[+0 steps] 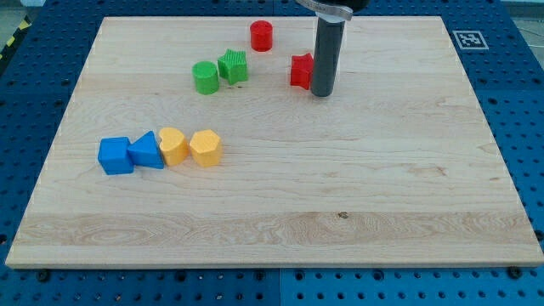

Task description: Push the red star close to the red circle

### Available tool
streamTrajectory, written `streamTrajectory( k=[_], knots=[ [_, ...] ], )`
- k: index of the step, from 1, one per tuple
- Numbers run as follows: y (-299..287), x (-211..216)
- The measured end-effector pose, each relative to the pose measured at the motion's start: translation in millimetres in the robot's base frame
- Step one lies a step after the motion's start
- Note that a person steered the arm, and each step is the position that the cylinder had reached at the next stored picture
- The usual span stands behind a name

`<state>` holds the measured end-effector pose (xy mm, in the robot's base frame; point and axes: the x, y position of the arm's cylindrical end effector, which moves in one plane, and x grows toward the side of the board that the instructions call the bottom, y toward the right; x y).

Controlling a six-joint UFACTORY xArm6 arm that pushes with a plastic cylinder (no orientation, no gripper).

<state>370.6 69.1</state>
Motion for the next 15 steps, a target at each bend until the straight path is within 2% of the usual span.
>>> streamTrajectory(
  k=[5,11,15],
  knots=[
    [-18.4,4.4],
    [-25.1,-36.1],
    [-30.2,-40.5]
  ],
)
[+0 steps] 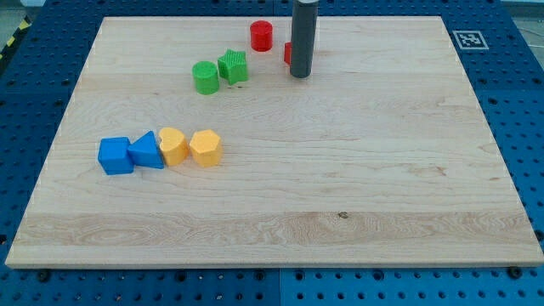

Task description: Push the red star close to the red circle

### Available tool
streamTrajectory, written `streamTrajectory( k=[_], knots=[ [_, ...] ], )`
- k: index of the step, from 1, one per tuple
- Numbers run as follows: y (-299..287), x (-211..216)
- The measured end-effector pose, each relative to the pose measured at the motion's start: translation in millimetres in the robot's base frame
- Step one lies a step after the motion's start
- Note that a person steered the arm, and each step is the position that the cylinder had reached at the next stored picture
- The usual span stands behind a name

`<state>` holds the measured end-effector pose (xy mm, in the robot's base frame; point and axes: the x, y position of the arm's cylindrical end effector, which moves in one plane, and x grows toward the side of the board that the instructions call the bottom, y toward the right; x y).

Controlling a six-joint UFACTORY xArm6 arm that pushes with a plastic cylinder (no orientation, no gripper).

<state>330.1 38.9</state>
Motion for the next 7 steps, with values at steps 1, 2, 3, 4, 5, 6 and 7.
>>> streamTrajectory(
  k=[1,2,3,4,5,6,7],
  knots=[
    [0.0,0.0],
    [-0.2,-2.7],
    [-0.2,-3.5],
    [-0.2,-4.8],
    [-0.2,-11.3],
    [-0.2,-11.4],
    [-0.2,-11.6]
  ],
)
